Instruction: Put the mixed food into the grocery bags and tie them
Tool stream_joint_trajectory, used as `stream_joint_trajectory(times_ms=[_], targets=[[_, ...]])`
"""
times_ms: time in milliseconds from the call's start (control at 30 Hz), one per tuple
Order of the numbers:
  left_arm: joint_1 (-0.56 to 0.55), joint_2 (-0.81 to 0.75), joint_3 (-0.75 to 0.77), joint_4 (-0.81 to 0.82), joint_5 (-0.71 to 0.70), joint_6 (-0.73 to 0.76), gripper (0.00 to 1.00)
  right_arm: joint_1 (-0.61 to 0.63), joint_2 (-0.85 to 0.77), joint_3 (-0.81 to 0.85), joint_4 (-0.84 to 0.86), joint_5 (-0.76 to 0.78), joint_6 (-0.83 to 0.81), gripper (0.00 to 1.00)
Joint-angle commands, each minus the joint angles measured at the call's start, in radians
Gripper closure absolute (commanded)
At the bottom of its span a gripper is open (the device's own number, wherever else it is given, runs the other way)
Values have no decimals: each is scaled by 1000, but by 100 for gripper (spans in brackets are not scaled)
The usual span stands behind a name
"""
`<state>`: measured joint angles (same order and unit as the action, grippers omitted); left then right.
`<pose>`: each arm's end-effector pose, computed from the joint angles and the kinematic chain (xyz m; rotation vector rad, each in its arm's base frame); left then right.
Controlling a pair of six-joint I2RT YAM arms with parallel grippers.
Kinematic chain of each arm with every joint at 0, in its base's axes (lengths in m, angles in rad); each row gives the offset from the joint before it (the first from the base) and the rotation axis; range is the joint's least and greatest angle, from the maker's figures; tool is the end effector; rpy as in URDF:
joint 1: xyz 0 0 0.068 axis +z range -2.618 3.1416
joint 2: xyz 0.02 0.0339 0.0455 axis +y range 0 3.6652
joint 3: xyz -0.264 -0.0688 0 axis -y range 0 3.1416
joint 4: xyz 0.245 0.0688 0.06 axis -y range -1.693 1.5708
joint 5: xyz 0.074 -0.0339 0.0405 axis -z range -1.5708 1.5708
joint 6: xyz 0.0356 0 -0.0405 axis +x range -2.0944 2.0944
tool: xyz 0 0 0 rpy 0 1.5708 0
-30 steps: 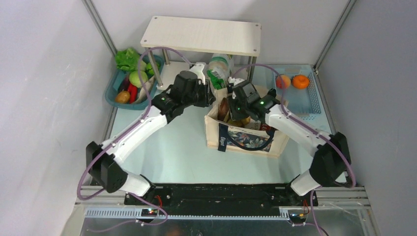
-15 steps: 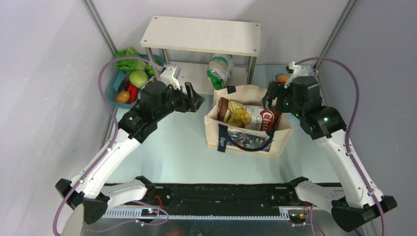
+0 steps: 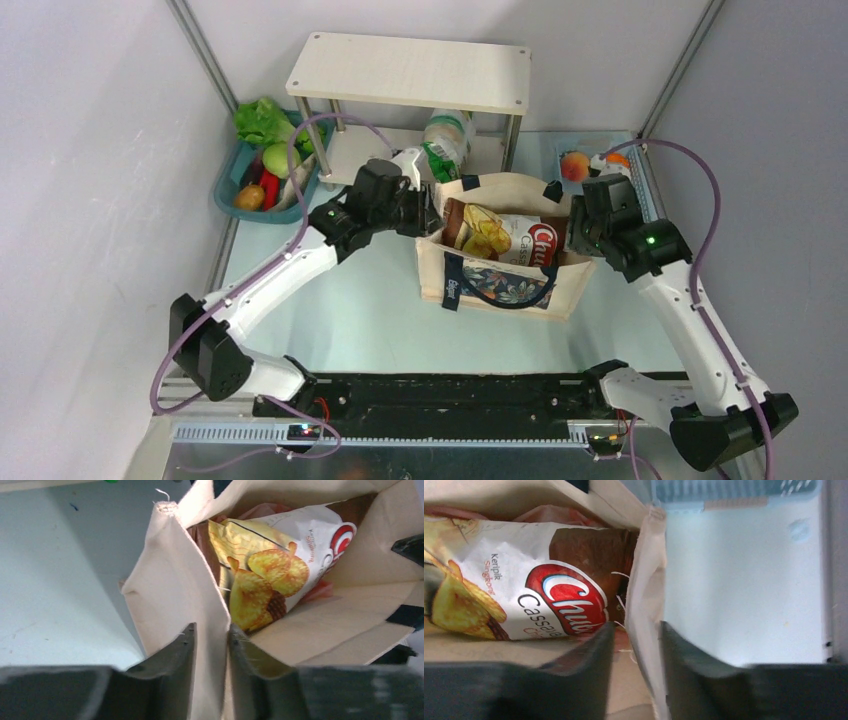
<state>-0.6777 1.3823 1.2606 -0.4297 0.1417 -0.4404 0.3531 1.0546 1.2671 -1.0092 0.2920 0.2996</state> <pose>0.2415 -0.2008 0.3454 0.3508 2.1975 -0.7930 0.1838 0.0568 0.3761 0.0770 2.3239 -0.0200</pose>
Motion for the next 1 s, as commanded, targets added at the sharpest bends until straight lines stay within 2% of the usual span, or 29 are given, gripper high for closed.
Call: stream_joint_trajectory(times_ms=[0, 33, 67, 233, 400, 433, 467, 500, 533, 567, 600, 633, 800, 867, 967], targets=[[3, 15, 53, 22, -47, 12, 82, -3, 23, -15, 28, 7, 30, 79], [8, 14, 53, 23, -63, 16, 89, -1, 28, -12, 50, -1, 29, 97], [14, 11, 51, 22, -94, 22, 97, 3, 30, -7, 63, -25, 26, 99], [104, -40, 46, 13, -152, 32, 100, 90, 113, 77, 177, -74, 28, 100], [187, -87, 57, 10, -237, 52, 100, 110, 250, 263, 242, -167, 29, 100], [202, -88, 58, 11, -235, 51, 91, 109, 294, 290, 239, -190, 28, 97], [231, -87, 58, 11, -229, 49, 85, 110, 328, 337, 234, -199, 22, 76], [246, -88, 57, 11, -212, 47, 59, 110, 338, 364, 233, -214, 19, 58], [269, -92, 53, 10, -210, 46, 45, 109, 338, 366, 240, -214, 18, 28], [276, -116, 36, 11, -220, 45, 28, 107, 330, 349, 251, -212, 18, 19], [281, -154, 24, 17, -236, 48, 22, 97, 300, 334, 282, -216, 17, 11], [282, -175, -6, 20, -268, 54, 15, 87, 280, 288, 301, -236, 18, 10], [285, -382, -139, 74, -445, 49, 9, -41, 45, 47, 486, -280, 47, 8], [286, -475, -217, 108, -528, 41, 9, -68, -50, -68, 550, -223, 46, 8], [294, -587, -375, 162, -658, 52, 1, -101, -182, -246, 641, -138, 46, 8]])
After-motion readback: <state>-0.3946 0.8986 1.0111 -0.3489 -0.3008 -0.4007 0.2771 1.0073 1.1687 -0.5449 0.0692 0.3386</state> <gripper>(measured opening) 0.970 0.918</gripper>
